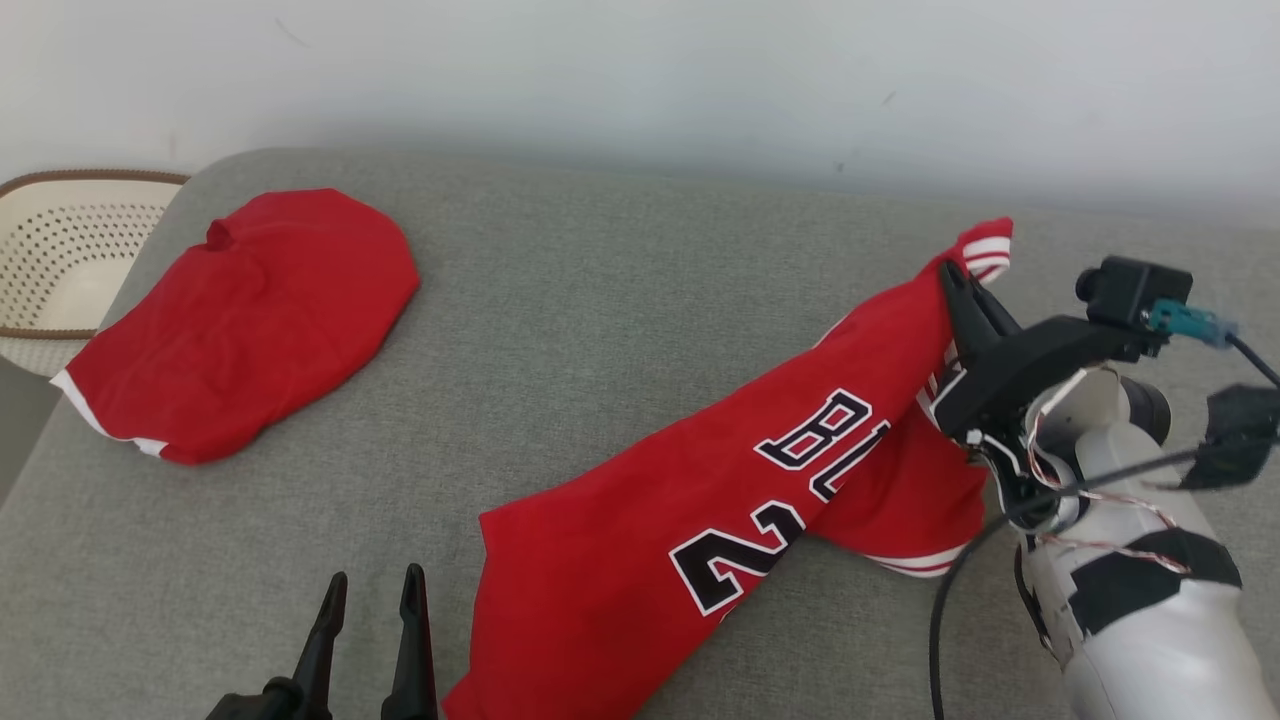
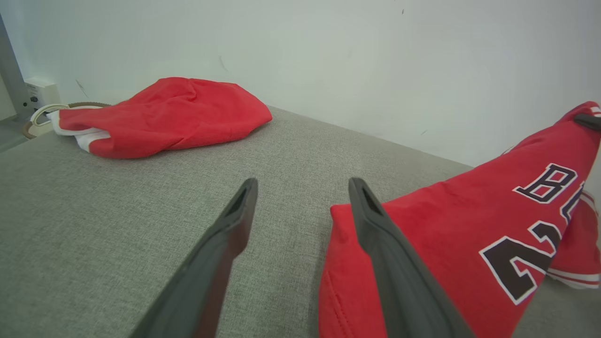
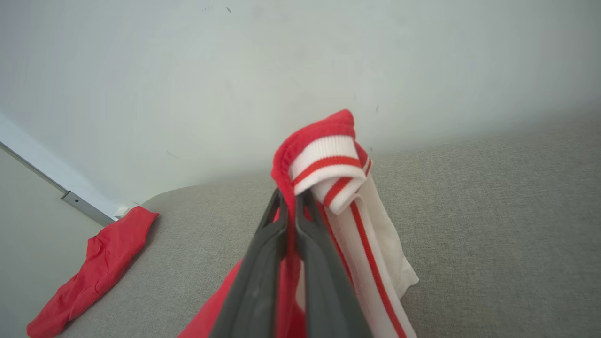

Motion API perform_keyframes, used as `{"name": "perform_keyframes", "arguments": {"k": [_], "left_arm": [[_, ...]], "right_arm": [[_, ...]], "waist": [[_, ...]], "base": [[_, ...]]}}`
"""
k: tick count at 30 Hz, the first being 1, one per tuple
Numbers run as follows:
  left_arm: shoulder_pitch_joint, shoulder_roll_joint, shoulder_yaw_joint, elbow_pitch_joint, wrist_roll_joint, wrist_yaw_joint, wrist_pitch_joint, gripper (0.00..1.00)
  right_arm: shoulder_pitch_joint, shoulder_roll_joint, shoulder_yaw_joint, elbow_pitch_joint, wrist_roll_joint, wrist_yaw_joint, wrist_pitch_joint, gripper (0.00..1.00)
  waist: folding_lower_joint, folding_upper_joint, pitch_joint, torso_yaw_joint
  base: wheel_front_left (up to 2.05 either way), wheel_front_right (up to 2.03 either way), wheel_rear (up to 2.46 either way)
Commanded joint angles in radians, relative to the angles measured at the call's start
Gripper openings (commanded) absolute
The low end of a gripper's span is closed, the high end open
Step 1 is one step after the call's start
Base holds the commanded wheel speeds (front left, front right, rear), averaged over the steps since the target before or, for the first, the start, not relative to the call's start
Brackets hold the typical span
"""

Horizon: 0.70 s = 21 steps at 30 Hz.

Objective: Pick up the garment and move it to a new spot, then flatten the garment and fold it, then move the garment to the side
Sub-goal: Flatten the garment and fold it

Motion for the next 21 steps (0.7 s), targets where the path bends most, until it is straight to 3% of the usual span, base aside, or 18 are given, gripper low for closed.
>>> {"name": "perform_keyframes", "arguments": {"k": [1, 6, 14, 15, 16, 21], "left_arm": [[-0.012, 0.0, -0.003, 0.001, -0.006, 0.003, -0.004, 1.0], [-0.018, 0.0, -0.013, 0.005, -0.018, 0.002, -0.004, 1.0], [-0.044, 0.0, -0.041, 0.011, -0.029, 0.005, -0.004, 1.0], [-0.048, 0.0, -0.047, 0.014, -0.03, 0.005, -0.004, 1.0], [-0.052, 0.0, -0.05, 0.015, -0.031, 0.006, -0.004, 1.0], [-0.05, 0.0, -0.052, 0.019, -0.031, 0.009, -0.004, 1.0]], "right_arm": [[-0.028, 0.009, -0.001, 0.016, -0.015, 0.0, 0.017, 0.0], [-0.123, 0.019, -0.014, 0.117, -0.061, 0.0, 0.052, 0.0], [-0.271, 0.039, -0.014, 0.348, -0.131, 0.0, 0.015, 0.0], [-0.281, 0.038, -0.009, 0.374, -0.145, 0.0, 0.003, 0.45], [-0.288, 0.04, 0.0, 0.401, -0.153, 0.0, -0.006, 1.0], [-0.292, 0.05, 0.031, 0.462, -0.137, 0.0, -0.073, 1.0]], "waist": [[0.0, -0.0001, 0.005, 0.009], [0.0, -0.0001, 0.019, 0.036], [0.0, -0.0001, 0.045, 0.076], [0.0, -0.0001, 0.046, 0.081], [0.0, -0.0001, 0.045, 0.084], [0.0, -0.0001, 0.034, 0.079]], "base": [[0.0, 0.0, 0.0], [0.0, 0.0, 0.0], [0.0, 0.0, 0.0], [0.0, 0.0, 0.0], [0.0, 0.0, 0.0], [0.0, 0.0, 0.0]]}}
